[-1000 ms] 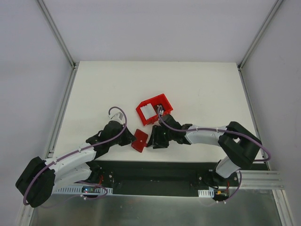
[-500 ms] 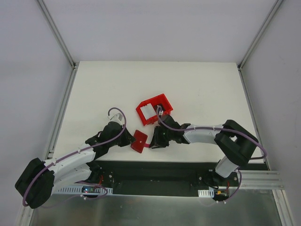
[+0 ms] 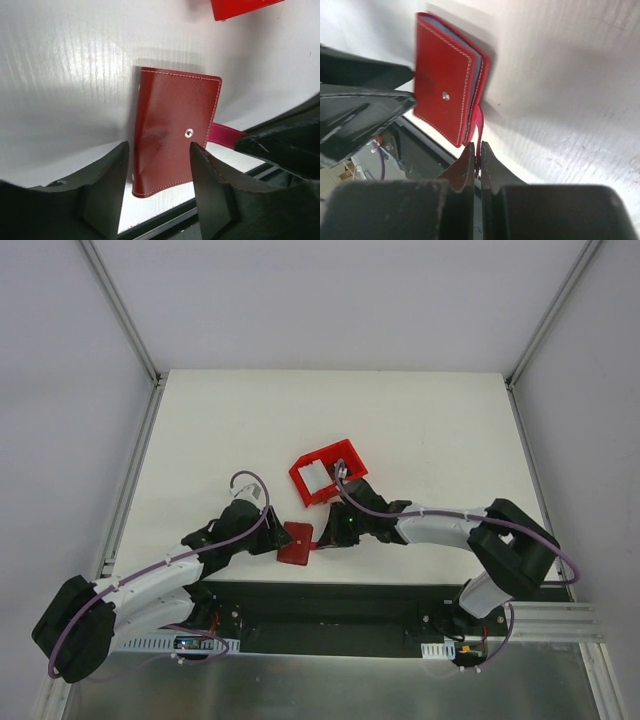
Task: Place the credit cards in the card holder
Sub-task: Open the card holder at the center of the board.
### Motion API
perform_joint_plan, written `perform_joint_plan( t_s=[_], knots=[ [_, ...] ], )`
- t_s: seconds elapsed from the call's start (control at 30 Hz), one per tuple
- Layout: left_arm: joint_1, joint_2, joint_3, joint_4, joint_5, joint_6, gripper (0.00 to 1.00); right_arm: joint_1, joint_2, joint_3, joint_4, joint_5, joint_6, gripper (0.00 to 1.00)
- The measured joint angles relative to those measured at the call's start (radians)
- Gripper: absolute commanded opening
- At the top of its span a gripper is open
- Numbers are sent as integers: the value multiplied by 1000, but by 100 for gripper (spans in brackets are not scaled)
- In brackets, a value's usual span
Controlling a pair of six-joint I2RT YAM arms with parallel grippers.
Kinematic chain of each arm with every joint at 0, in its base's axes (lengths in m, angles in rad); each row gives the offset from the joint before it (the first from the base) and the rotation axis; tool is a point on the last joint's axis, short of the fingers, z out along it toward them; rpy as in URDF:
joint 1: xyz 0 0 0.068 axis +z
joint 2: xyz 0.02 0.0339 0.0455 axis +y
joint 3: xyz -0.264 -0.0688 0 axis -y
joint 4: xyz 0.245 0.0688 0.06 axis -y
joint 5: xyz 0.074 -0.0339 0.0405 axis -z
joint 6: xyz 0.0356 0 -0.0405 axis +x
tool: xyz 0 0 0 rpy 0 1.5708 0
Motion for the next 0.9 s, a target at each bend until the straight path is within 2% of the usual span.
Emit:
perform_joint_plan(
  t_s=[0.2,0.5,0.9],
  knots=[
    [0,1,43,-76,-5,39,63,-2,-119,-8,-7,-1,-17,0],
    [0,50,164,-83,59,129,63,-2,-175,-8,-11,-8,-20,0],
    [-6,145,204,-85,166,217,61,-1,-195,-7,-12,-25,-23,1]
  ],
)
